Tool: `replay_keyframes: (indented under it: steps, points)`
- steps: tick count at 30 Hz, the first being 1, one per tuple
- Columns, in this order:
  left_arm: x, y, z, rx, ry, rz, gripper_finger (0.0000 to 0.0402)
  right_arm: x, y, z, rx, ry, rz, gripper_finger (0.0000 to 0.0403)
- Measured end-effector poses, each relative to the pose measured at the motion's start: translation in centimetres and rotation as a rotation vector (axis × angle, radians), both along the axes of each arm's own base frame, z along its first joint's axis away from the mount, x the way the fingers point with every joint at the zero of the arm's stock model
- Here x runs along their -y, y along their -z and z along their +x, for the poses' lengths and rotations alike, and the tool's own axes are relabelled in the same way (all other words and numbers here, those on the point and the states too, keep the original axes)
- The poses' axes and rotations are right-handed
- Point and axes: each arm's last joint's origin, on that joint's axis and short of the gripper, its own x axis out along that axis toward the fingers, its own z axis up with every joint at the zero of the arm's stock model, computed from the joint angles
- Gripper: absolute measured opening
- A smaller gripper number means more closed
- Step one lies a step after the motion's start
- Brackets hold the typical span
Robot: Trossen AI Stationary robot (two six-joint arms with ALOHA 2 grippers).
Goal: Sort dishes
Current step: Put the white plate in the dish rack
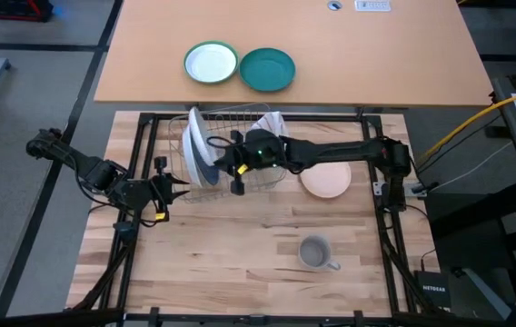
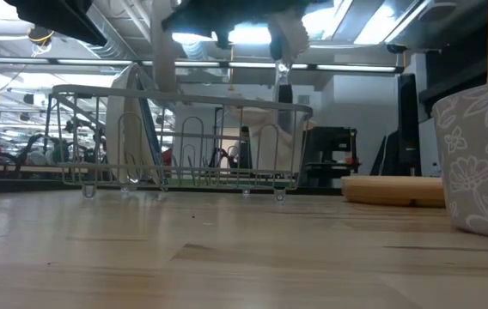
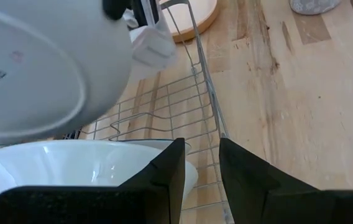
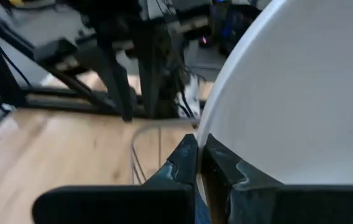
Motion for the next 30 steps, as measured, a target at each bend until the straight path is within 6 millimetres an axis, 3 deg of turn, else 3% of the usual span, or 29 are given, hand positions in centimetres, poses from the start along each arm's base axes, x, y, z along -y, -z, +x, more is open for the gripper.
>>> replay_keyframes:
  steps: [5,14,25,30]
  points:
    - [0.0,0.0,0.0,0.002,-0.006,-0.008,0.0090,0.7,1.0,0.7,0.008,0.007,0.058,0.0014]
    - [0.0,0.0,0.0,0.005,-0.008,-0.013,0.0090,0.0,1.3,0.9,-0.003,0.009,0.106,0.0015]
    - [0.0,0.0,0.0,0.003,-0.008,-0.013,0.0090,0.3,-3.8,1.4,0.121,-0.014,0.018,0.0016]
    - [0.0,0.0,0.0,0.004,-0.010,-0.016,0.0090,-0.8,-5.9,1.2,0.078,-0.046,-0.026,0.0016]
